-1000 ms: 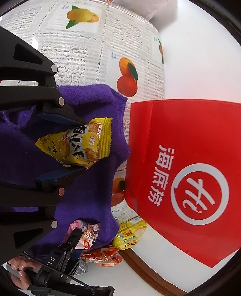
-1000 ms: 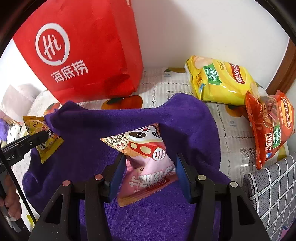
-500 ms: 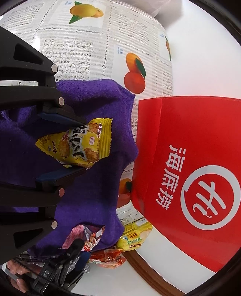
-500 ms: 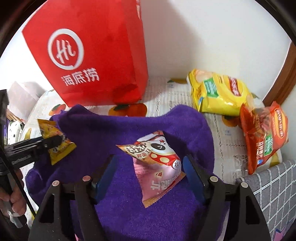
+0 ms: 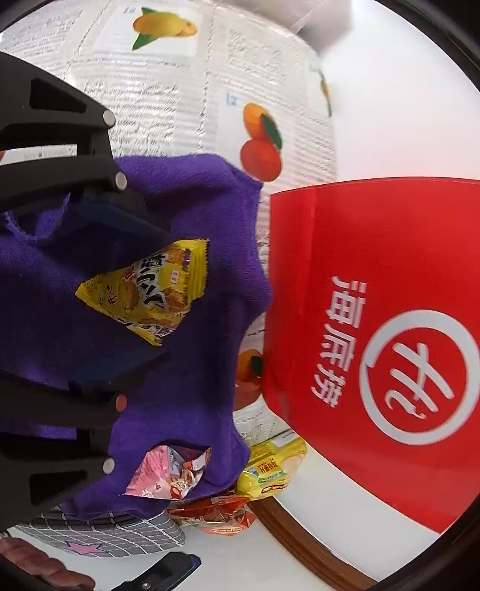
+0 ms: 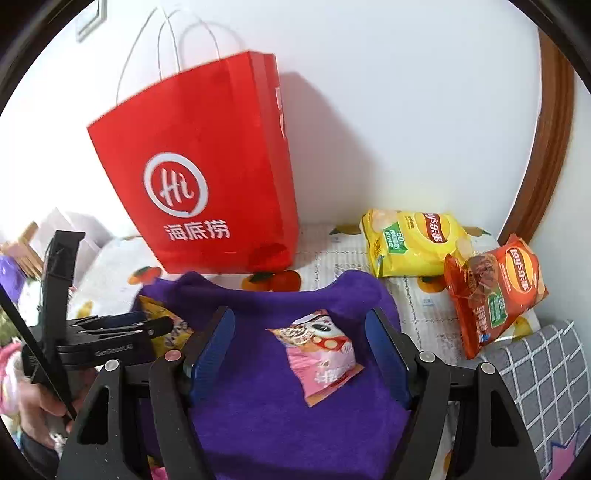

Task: Organize snacks
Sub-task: 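Open both tools to drop the packets onto the purple towel, then grasp the green snack packet with the left tool while the right tool grasps a pink candy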

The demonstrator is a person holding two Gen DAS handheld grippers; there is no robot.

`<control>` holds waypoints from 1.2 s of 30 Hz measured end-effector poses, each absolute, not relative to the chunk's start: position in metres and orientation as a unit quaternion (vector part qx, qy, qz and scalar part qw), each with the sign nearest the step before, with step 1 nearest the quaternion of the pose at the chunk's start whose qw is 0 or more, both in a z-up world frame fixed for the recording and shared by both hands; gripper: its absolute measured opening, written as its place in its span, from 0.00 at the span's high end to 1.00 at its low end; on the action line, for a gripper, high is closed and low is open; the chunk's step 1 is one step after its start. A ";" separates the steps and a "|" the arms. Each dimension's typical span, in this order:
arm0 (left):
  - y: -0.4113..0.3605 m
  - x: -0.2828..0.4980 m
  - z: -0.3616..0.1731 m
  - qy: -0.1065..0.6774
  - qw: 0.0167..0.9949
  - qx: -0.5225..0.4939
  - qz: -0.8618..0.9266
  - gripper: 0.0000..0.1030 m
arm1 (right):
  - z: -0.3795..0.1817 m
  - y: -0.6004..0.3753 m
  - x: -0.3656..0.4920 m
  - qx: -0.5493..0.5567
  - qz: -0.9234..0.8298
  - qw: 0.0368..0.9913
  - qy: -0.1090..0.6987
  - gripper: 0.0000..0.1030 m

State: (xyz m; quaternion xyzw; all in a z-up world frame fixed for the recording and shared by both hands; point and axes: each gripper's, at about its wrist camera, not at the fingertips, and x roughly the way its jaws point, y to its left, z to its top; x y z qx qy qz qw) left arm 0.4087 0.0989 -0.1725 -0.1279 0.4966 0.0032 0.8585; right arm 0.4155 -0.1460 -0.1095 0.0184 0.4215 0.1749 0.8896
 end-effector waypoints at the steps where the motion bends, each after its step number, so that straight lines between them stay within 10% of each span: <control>1: 0.099 0.407 -0.169 0.494 0.861 -0.126 0.005 0.42 | -0.109 -0.149 0.411 0.025 0.177 0.888 0.423 0.29; 18: 0.076 0.367 -0.093 0.431 0.896 -0.105 -0.018 0.36 | -0.171 -0.196 0.285 0.011 0.164 0.842 0.514 0.30; 27: 0.081 0.313 -0.078 0.424 0.899 -0.112 -0.018 0.36 | -0.200 -0.176 0.266 -0.030 0.200 0.824 0.529 0.56; 36: 0.102 0.262 -0.088 0.431 0.897 -0.103 0.005 0.36 | -0.197 -0.194 0.239 -0.007 0.224 0.808 0.545 0.47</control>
